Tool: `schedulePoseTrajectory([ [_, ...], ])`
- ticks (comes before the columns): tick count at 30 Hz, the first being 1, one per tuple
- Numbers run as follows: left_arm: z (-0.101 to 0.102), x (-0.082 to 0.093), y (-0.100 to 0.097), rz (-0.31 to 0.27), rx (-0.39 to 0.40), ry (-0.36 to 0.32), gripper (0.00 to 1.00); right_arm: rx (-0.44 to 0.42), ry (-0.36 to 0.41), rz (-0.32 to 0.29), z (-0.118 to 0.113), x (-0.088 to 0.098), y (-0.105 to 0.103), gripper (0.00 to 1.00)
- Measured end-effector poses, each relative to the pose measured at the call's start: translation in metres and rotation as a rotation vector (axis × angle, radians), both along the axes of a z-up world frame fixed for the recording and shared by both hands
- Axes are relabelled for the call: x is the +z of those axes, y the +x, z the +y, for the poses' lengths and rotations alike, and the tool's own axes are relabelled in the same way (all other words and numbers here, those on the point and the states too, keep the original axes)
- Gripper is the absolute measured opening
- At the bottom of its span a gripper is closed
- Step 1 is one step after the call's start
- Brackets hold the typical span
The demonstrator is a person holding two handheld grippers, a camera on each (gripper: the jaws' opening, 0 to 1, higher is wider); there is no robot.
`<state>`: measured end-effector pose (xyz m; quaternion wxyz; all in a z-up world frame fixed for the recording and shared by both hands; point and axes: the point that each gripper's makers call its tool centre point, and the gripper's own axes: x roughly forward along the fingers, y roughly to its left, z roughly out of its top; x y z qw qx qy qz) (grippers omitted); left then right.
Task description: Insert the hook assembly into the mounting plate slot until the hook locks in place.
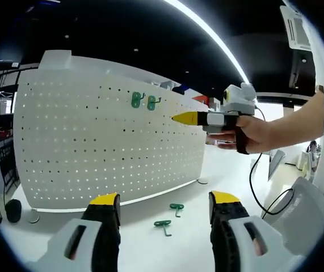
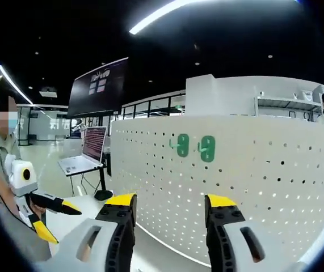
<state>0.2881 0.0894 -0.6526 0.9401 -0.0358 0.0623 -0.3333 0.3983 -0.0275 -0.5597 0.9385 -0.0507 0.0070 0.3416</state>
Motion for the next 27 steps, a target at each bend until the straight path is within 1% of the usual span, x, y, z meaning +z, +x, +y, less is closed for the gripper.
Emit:
schedulePoseTrajectory([
  [8,0.002,0.001,0.001,-0.001,0.006,-0.006,0.66,0.027,-0.022,0.008,0.0,-0.007,-0.013,0.5],
  [14,0.003,0.001,0.002,-0.002,0.011,-0.005,0.66,0.029,-0.023,0.027,-0.007,-0.017,-0.024,0.51],
  [20,0.002,0.001,0.001,-0.002,0.008,-0.004,0.67,0.036,-0.047,0.04,-0.009,-0.028,-0.036,0.52],
  [22,0.002,0.001,0.001,-0.004,0.006,-0.004,0.66,0.041,-0.04,0.048,-0.009,-0.031,-0.04,0.53],
  [27,0.002,0.001,0.001,-0.003,0.006,-0.005,0.67,0.048,-0.051,0.057,-0.01,-0.038,-0.047,0.54],
])
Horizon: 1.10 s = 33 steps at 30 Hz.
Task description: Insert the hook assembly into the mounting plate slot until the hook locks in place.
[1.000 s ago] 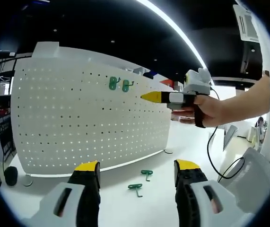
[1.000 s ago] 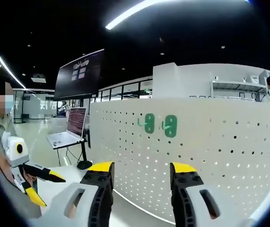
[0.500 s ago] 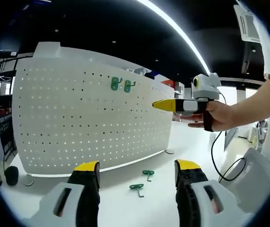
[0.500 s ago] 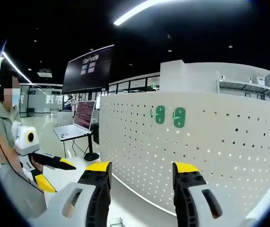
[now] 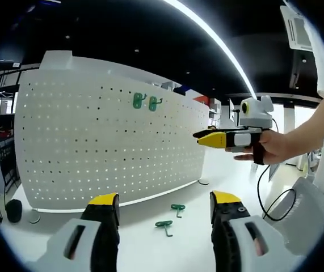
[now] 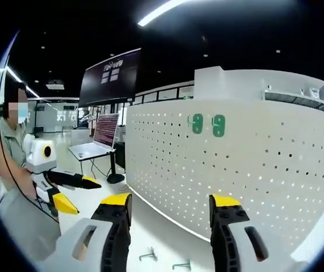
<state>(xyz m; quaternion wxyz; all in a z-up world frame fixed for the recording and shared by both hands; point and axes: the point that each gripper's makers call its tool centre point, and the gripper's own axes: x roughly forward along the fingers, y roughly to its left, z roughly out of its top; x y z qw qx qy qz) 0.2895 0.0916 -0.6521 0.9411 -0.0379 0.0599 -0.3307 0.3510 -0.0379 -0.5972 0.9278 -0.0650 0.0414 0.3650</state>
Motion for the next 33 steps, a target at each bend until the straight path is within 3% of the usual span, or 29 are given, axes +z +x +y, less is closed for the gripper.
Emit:
schedulePoseTrajectory([
  [15,0.001,-0.003,0.001,0.004,0.002,0.009,0.67,-0.011,0.007,0.025,-0.011,-0.015,-0.014,0.57],
  [33,0.002,-0.003,0.001,0.014,0.008,-0.001,0.67,-0.047,-0.006,0.078,-0.04,-0.042,-0.031,0.59],
])
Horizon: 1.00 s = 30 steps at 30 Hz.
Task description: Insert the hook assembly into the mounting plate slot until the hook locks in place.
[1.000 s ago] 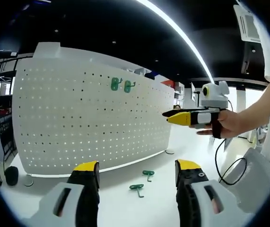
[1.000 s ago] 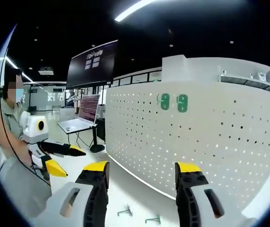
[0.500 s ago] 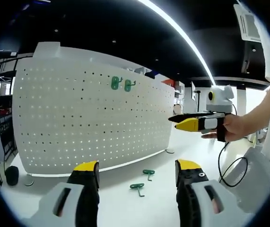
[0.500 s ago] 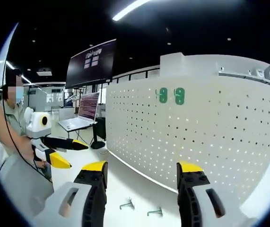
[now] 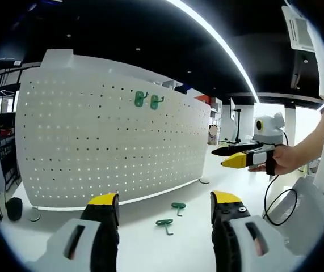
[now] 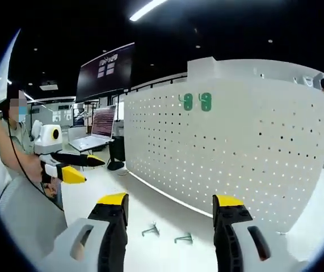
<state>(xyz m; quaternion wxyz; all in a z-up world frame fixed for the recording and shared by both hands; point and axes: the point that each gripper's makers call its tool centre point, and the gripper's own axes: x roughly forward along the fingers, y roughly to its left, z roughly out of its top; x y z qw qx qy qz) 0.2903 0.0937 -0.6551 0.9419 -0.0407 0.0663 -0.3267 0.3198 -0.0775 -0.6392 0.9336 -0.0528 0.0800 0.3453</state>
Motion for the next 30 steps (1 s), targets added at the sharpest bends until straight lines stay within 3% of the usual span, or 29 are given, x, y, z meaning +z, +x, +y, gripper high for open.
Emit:
schedulePoseTrajectory([
  [6,0.007,0.002,0.002,0.014,0.026,-0.038,0.67,-0.014,-0.007,0.011,-0.008,-0.008,-0.005,0.6],
  [30,0.003,-0.002,0.0,0.021,0.009,-0.016,0.67,-0.04,-0.027,0.055,-0.029,-0.033,-0.026,0.63],
])
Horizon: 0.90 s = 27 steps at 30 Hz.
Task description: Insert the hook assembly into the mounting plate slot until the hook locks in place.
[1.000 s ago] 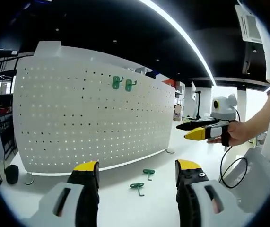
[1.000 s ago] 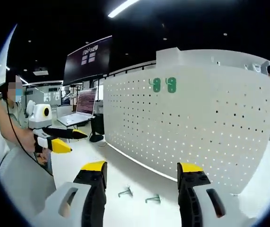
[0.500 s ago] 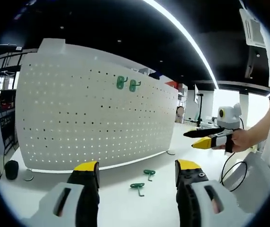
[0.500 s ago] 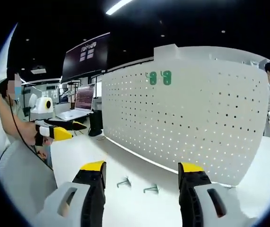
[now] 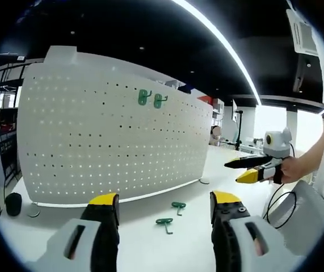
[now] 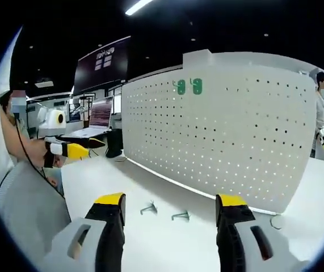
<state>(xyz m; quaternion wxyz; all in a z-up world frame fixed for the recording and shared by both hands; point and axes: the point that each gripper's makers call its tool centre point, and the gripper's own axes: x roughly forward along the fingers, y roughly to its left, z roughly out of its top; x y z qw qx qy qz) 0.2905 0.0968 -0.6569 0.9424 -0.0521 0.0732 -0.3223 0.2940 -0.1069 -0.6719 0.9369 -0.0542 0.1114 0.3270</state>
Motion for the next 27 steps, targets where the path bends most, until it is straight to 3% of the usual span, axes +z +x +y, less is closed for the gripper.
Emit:
schedulePoseTrajectory([
  [27,-0.003,-0.006,-0.001,0.012,-0.013,0.029,0.66,-0.019,-0.018,0.05,-0.005,-0.013,-0.005,0.63],
])
